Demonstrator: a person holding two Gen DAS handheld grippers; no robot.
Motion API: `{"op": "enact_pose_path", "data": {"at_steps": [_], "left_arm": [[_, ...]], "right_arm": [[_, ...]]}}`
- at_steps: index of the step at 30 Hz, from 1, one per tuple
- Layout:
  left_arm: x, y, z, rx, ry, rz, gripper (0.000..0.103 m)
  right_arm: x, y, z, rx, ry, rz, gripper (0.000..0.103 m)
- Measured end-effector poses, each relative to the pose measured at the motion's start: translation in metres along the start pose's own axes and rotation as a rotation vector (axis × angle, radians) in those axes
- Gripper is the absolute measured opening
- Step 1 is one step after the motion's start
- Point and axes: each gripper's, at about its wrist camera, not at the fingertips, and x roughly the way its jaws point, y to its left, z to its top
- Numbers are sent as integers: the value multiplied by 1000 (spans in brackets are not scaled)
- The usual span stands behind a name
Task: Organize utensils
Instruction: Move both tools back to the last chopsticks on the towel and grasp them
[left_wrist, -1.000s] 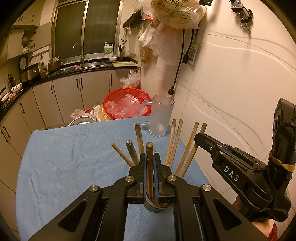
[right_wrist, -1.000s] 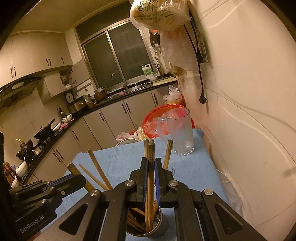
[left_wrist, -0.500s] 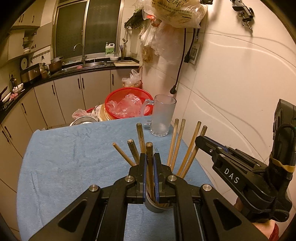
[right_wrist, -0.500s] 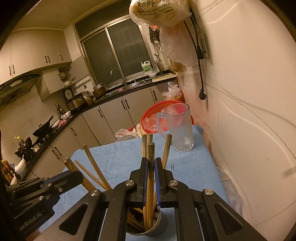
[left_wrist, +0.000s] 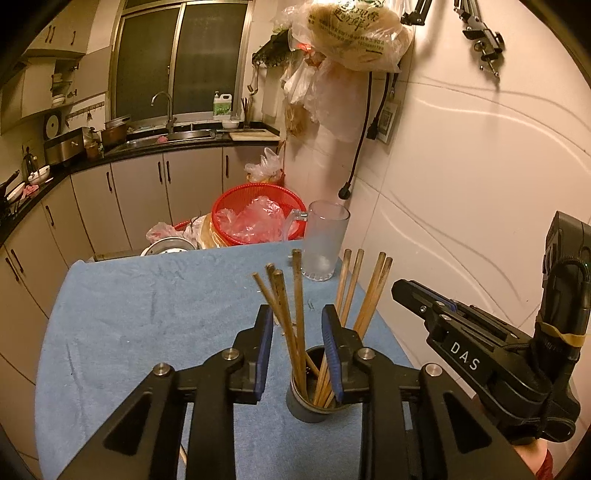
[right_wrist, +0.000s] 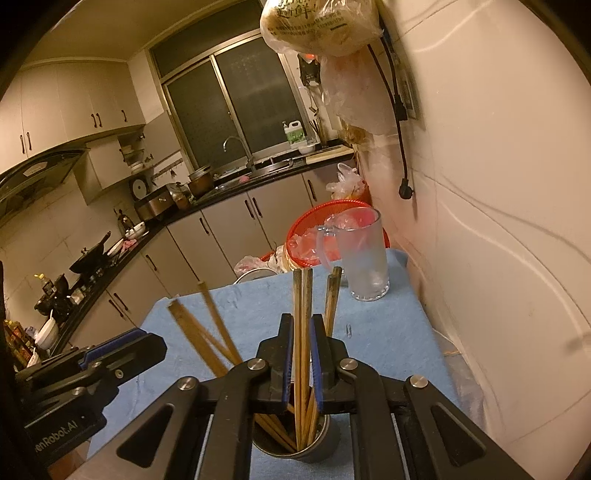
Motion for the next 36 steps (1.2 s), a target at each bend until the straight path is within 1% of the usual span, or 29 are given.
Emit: {"op": "enact_pose_path", "data": {"at_steps": [3,6,7,8,10,12,16,19,23,25,28,31,33,36], "left_arm": [[-7,2,0,-8,-9,1,29],[-16,7,-2,-17,-21,6,30],[-19,9,-3,-20,-24,8,32],[-23,12,-5,-26,-27,11,34],[-30,18,-9,-40,-33,13,38],[-35,24,-13,-47,-37,21,39],[-47,42,-29,-72,-34,40,42],[-52,57,-42,-92,-22,55,47],[-59,78,-64,-114,8,75,48],[-63,91,-77,-135,23,96,52],[-65,115,-97,-175,58,110,54],[-62,143,-122,-226,112,142,55],[-58,165,-141,-278,158,157,55],[-51,188,-165,-334,205,186,55]], "right_arm": [[-9,1,0,1,-8,-14,14],[-17,1,0,1,-20,-28,26],[-21,1,-1,0,-26,-36,36],[-25,2,-2,1,-34,-45,52],[-33,1,-3,5,-57,-55,70],[-42,2,-5,2,-70,-74,70],[-54,2,-13,18,-68,-84,71],[-60,4,-19,11,-68,-93,71],[-66,13,-30,-10,-51,-105,72],[-72,20,-40,-22,-43,-82,72],[-77,33,-59,-43,-17,-35,72],[-72,49,-78,-76,40,24,72],[-63,61,-91,-98,86,60,72],[-43,82,-110,-132,174,121,72]]}}
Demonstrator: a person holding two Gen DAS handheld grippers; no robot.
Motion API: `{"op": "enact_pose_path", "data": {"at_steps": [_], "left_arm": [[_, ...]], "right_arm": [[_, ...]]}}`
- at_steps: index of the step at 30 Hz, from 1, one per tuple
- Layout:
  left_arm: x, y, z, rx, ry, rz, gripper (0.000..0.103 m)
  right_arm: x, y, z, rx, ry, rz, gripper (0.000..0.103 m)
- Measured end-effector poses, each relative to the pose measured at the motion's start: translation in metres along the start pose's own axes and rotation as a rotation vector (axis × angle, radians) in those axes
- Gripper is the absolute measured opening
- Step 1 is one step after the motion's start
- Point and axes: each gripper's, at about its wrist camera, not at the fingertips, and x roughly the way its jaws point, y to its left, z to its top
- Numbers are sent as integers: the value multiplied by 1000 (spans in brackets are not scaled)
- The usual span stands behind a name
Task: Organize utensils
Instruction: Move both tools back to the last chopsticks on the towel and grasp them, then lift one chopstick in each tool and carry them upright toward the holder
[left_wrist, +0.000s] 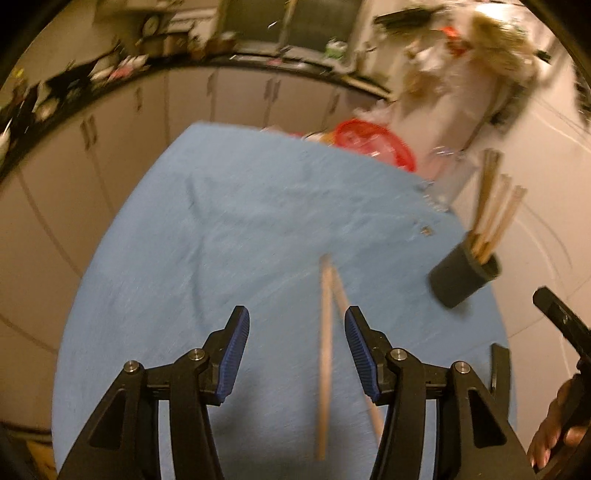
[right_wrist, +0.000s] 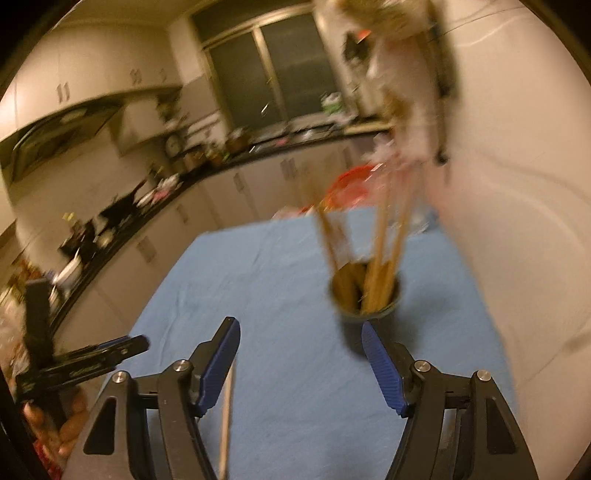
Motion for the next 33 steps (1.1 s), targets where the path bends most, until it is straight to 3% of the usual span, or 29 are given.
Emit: {"op": "enact_pose_path", "data": {"at_steps": [3,6,10,18,21,23,27,33], "left_arm": [[10,19,-9,-36,39,12,55],[18,31,-16,-48,67,31,55],[23,41,-20,-52,83,22,55],[26,56,-27,-49,95,15,55],[28,55,-27,-42,102,9,55],[30,51,-23,-30,107,2,55],[38,31,-13,21,124,-6,55],[72,-13,16,84,202,-40,55]], "right_arm": [[34,23,-10,-51,112,57,71],[74,42,-19,-80,217,87,59],[129,61,-28,-107,334,45,37],[196,94,-35,-210,429,-59,30],[211,93,-36,-211,438,-65,23],[214,90,-33,-223,416,-109,10],[208,67,-28,-163,401,-153,7],[154,32,-24,-56,283,-119,7]]}}
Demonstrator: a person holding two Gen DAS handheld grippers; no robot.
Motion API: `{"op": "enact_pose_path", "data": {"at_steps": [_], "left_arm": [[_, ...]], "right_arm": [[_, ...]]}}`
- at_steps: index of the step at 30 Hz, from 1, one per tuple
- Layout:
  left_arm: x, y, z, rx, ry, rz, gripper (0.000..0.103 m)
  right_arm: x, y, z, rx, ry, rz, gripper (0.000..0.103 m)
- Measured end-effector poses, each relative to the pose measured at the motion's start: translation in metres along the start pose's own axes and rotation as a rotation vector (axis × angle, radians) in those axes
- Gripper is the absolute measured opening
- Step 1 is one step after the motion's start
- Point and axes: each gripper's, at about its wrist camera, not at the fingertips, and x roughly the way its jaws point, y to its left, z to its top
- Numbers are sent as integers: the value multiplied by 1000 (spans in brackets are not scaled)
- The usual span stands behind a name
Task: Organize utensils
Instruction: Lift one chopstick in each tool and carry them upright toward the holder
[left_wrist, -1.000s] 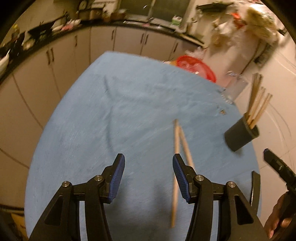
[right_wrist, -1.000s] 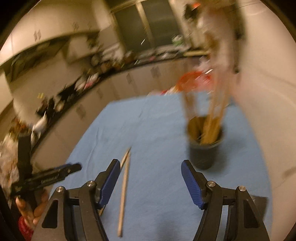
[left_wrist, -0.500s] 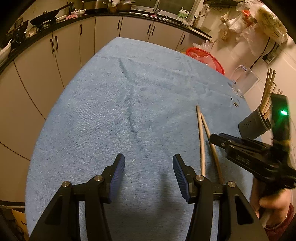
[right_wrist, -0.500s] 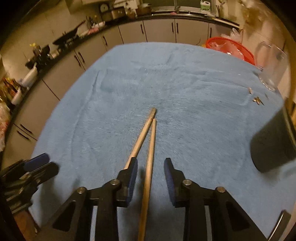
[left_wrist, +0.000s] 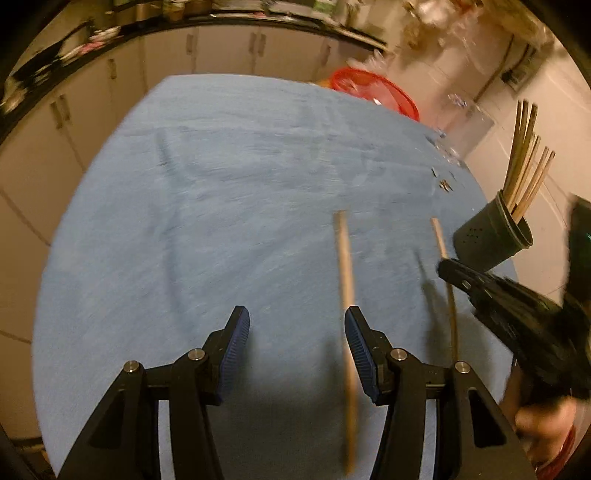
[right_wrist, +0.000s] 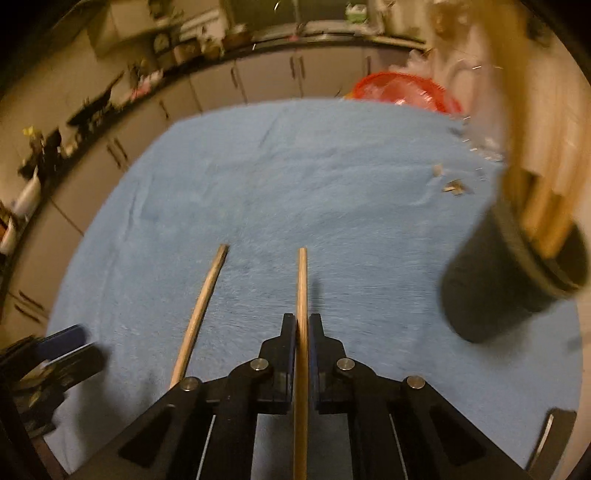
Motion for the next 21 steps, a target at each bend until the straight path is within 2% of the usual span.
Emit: {"op": "enact_pose_path", "data": {"at_steps": [3,8,10,11,12,15,17,21], "left_arm": [[24,-22,23,19,71,-14,55],[54,-50,52,57,115,84,48],[69,-55,60,64,153,111,27],[78,-54,63,52,177,144,22],[78,-57,66,63,151,178,17],[80,-57,63,63,157,178,7],[73,-54,56,65,138,149,7],[30,-46,32,62,21,82,7]], "right_arm": [[-19,-12,-7,16,-41,12,7],[-42,-21,-11,32,-82,41,7],[-49,-26,-12,35,-91,52,7],[-52,-28,-12,37,-95,60,7],[-53,-25,-11,37,-97,69,7],[-56,-25,-13,45,-112,84,7],[-61,-26,-15,49,-123,100,7],[-75,-29,-18,50,-151,117,7]]}}
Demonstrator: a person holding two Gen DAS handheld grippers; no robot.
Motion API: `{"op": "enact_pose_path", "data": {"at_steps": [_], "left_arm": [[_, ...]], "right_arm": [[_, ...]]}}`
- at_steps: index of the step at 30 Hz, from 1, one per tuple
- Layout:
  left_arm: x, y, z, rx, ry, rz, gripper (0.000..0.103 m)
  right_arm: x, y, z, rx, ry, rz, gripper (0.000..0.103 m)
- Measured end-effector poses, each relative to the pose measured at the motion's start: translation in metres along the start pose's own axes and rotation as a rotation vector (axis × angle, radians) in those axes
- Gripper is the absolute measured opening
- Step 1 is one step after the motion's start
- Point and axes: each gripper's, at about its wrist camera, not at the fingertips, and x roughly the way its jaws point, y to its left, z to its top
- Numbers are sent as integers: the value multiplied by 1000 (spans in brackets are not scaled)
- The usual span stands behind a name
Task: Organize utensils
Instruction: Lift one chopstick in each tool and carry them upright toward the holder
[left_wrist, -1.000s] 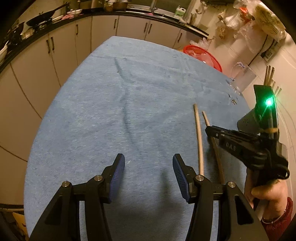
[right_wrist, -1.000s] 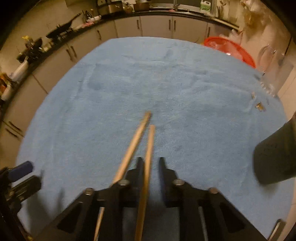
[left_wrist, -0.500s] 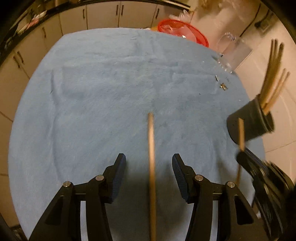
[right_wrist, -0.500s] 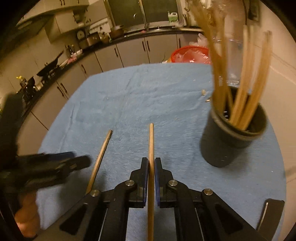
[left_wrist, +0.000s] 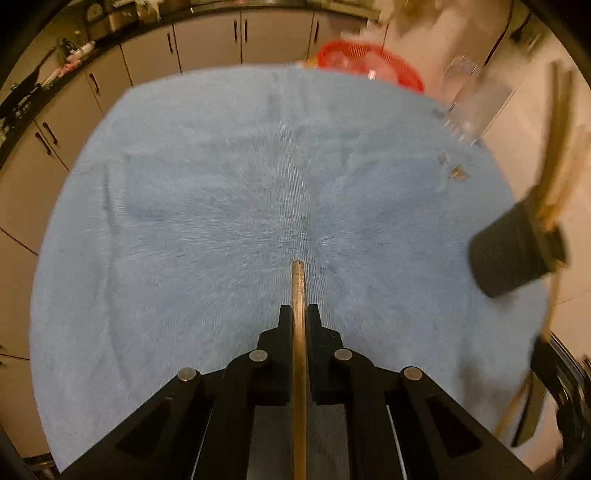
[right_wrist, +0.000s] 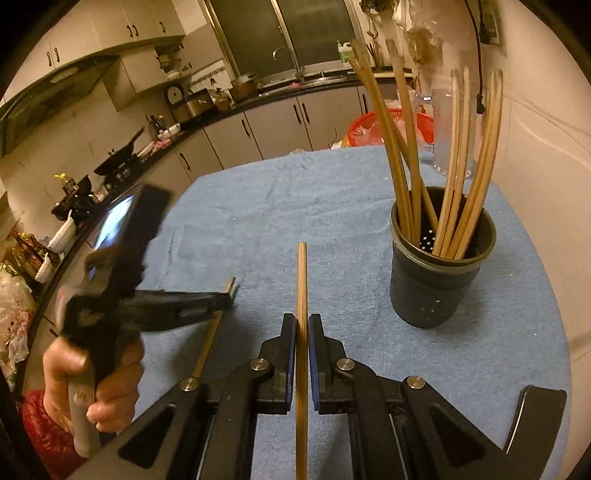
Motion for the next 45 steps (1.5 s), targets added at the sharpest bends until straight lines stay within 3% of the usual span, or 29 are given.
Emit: {"op": "enact_pose_path", "data": {"at_steps": [9,15,21,45], "left_arm": [[-120,13,-39,-6,-281,-55,7],[-147,10,-47,1,-352,-48,7],[-168,6,-51,5,-386,-49,7],[-183,-7,-50,23,-419,-54,7]], "right_arm": [[-51,28,1,-53,-153,42,7],[-77,48,-2,-106,-233,31,7],[-83,46,-4,-96,-251,33,7],[-108,34,-7,-51,-307,36,7]]}}
